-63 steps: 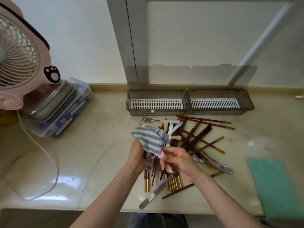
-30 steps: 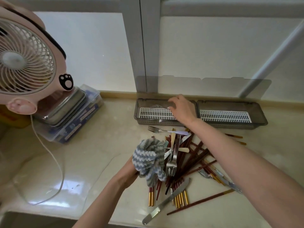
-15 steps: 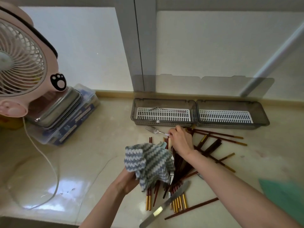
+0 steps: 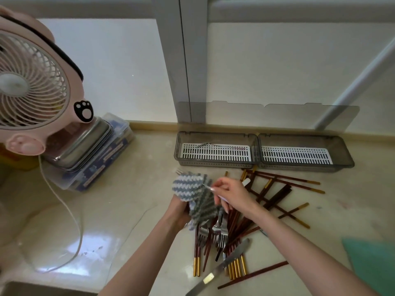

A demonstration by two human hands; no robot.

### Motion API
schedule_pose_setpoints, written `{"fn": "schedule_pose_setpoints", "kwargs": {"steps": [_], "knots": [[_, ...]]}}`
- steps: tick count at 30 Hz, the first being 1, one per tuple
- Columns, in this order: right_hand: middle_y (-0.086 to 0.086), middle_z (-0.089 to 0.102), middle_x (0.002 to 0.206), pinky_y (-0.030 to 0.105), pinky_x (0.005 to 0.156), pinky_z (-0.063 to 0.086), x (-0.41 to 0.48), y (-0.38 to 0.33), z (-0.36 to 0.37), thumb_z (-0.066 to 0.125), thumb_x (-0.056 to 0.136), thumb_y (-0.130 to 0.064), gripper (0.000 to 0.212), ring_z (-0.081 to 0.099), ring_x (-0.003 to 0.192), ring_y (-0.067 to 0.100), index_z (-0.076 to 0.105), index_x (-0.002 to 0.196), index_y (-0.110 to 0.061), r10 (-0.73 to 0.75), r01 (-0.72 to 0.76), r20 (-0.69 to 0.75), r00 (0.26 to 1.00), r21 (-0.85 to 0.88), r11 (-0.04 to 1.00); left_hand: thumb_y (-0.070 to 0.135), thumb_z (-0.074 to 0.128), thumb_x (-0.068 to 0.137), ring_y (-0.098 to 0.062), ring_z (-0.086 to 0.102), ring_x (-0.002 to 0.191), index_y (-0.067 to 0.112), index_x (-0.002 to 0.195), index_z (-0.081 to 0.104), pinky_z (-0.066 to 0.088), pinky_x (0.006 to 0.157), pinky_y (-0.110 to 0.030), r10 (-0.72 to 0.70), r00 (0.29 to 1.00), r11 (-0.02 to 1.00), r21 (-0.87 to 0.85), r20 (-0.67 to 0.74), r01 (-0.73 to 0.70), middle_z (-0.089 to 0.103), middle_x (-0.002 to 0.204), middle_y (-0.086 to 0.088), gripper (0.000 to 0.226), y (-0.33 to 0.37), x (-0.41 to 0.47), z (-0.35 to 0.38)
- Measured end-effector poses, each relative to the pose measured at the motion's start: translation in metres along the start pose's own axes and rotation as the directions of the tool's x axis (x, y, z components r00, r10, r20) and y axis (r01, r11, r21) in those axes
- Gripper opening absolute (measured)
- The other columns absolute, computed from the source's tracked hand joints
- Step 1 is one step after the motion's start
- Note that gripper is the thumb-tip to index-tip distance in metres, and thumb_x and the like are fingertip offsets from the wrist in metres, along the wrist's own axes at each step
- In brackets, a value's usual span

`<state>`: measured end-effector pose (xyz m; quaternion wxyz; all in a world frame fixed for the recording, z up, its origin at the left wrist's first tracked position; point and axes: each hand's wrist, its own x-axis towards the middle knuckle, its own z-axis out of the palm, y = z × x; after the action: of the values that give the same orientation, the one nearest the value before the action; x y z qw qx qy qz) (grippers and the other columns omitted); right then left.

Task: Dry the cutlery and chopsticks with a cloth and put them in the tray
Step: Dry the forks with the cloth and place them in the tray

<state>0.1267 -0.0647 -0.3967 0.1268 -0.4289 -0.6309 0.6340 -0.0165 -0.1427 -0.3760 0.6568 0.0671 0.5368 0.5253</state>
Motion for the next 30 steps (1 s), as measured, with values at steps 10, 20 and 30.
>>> {"fn": "schedule_pose_setpoints", "kwargs": {"steps": [10,20,30], "knots": [[0.001,0.053,0.049,0.015,0.039,0.031,-0.013,-0.01,0.011,0.055,0.095,-0.012,0.013,0.037,0.034,0.005,0.058,0.087,-0.002,0.081,-0.079,-0.049,0.996,0.025,0.997,-0.016,0.033,0.083,-0.019,0.057,0.074,-0.001,0.083,0.057,0.048,0.063,-0.029,0.322,0.88,0.93,0.29,-0.35,-0.225,0.061,0.078,-0.009,0.028,-0.006,0.03,-0.002],[0.004,0.054,0.063,0.012,0.043,0.034,-0.025,-0.022,0.002,0.053,0.094,-0.007,0.007,0.044,0.043,0.002,0.059,0.093,-0.004,0.036,0.01,-0.239,0.97,0.188,0.982,0.018,0.038,0.099,-0.015,0.055,0.053,0.004,0.086,0.059,0.041,0.041,-0.018,0.217,0.975,0.934,0.298,-0.04,-0.196,0.062,0.071,-0.008,0.029,0.021,0.026,-0.033],[0.01,0.068,0.108,0.027,0.072,0.055,-0.031,-0.002,0.012,0.053,0.09,0.001,0.047,0.065,0.08,0.017,0.046,0.135,-0.01,-0.075,-0.081,0.321,0.944,0.448,0.891,0.009,0.037,0.094,-0.028,0.063,0.091,0.0,0.106,0.059,0.053,0.078,-0.035,0.197,0.966,0.971,-0.105,-0.166,-0.216,0.066,0.102,-0.017,0.027,0.0,0.036,-0.015]]}}
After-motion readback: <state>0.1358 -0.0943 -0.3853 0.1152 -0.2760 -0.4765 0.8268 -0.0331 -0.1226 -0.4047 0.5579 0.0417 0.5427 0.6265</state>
